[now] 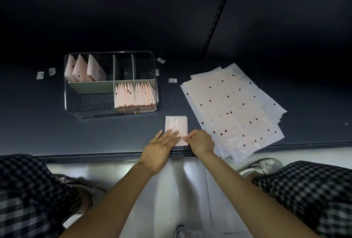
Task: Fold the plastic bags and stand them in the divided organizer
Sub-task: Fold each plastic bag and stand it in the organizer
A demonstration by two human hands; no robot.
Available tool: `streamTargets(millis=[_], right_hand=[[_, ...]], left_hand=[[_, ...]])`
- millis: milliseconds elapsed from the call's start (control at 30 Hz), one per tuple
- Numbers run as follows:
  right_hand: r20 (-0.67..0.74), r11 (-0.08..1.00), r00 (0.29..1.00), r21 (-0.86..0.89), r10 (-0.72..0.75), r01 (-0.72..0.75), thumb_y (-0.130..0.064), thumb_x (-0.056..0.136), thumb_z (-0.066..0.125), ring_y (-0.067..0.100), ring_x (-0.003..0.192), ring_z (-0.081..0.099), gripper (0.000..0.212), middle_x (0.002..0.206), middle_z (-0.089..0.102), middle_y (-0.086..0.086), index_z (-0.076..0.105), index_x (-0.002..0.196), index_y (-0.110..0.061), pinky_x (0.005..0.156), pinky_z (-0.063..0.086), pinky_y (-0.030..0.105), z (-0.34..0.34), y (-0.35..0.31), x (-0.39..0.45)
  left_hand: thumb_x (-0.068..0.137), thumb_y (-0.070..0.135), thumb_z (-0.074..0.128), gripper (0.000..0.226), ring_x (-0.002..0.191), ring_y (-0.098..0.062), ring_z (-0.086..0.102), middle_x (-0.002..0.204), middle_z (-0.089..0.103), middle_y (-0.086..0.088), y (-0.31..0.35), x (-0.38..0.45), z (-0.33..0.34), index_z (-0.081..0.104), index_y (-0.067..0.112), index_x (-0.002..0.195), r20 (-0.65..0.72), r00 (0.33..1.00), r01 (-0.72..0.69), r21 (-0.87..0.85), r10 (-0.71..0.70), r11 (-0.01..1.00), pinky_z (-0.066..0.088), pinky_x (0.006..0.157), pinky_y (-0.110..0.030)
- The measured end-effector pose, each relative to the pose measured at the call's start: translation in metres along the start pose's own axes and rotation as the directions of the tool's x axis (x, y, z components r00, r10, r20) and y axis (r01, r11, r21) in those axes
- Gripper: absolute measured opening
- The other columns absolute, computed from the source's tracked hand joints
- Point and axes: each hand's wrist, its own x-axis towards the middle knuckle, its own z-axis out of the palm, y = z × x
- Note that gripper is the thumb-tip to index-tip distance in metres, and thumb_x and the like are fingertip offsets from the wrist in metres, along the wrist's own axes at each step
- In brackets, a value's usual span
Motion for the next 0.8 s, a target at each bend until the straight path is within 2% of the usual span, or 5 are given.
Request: streamTargets(millis=[300, 533, 633, 733, 800], right_hand=[[-0.042, 0.946, 0.999, 0.326, 0.011, 0.004, -0.01, 0.086, 0.063, 0.016, 0.086, 0.06, 0.035, 0.077, 0.056, -0.008, 0.044, 0.115, -0.012, 0.077, 0.043, 0.025, 0.015, 0.007, -0.026], [0.236, 0.715, 0.968, 0.662, 0.083, -0.223, 0.002, 0.085, 0.06, 0.018, 0.08, 0.057, 0.03, 0.096, 0.053, 0.012, 0.043, 0.106, -0.01, 0.074, 0.054, 0.027, -0.023, -0.017, -0.034], [0.144, 0.968, 0.982, 0.236, -0.125, 0.088, -0.019, 0.088, 0.063, 0.021, 0.101, 0.052, 0.035, 0.118, 0.053, 0.012, 0.045, 0.117, -0.014, 0.09, 0.046, 0.031, -0.043, -0.021, -0.037], [0.221, 0.787, 0.842, -0.299, -0.492, 0.539, -0.044, 0.081, 0.067, 0.022, 0.136, 0.027, 0.081, 0.147, 0.031, 0.009, 0.026, 0.145, -0.016, 0.109, 0.028, 0.029, -0.054, -0.034, -0.038], [0.343, 0.669, 0.797, -0.433, -0.497, 0.604, -0.039, 0.088, 0.061, 0.027, 0.134, 0.036, 0.075, 0.147, 0.038, 0.011, 0.022, 0.148, -0.016, 0.105, 0.034, 0.034, -0.053, -0.051, -0.04]], left_hand=[[0.1, 0.04, 0.033, 0.05, 0.143, -0.001, 0.002, 0.156, 0.013, 0.014, -0.004, -0.007, 0.009, 0.024, 0.028, 0.148, 0.024, 0.998, 0.055, -0.07, -0.054, 0.996, -0.014, 0.115, -0.027], [0.086, -0.006, 0.047, 0.059, 0.133, -0.017, 0.043, 0.143, 0.047, -0.003, -0.003, -0.006, -0.01, 0.042, 0.017, 0.14, -0.114, 0.989, 0.089, -0.075, -0.097, 0.993, 0.009, 0.117, -0.031], [0.089, -0.004, 0.041, 0.058, 0.14, -0.023, 0.03, 0.148, 0.04, 0.004, -0.009, 0.001, -0.033, 0.041, 0.026, 0.139, -0.013, 0.993, 0.114, -0.046, -0.115, 0.992, 0.026, 0.113, -0.03], [0.091, 0.003, 0.045, 0.053, 0.136, -0.021, 0.036, 0.145, 0.043, 0.005, -0.009, 0.015, -0.065, 0.042, 0.028, 0.137, 0.09, 0.996, -0.03, 0.047, 0.025, 0.998, 0.021, 0.112, -0.026], [0.086, 0.0, 0.047, 0.054, 0.125, -0.024, 0.048, 0.133, 0.054, -0.002, -0.008, 0.022, -0.094, 0.044, 0.024, 0.134, 0.153, 0.981, -0.136, 0.122, 0.117, 0.983, 0.035, 0.106, -0.034]])
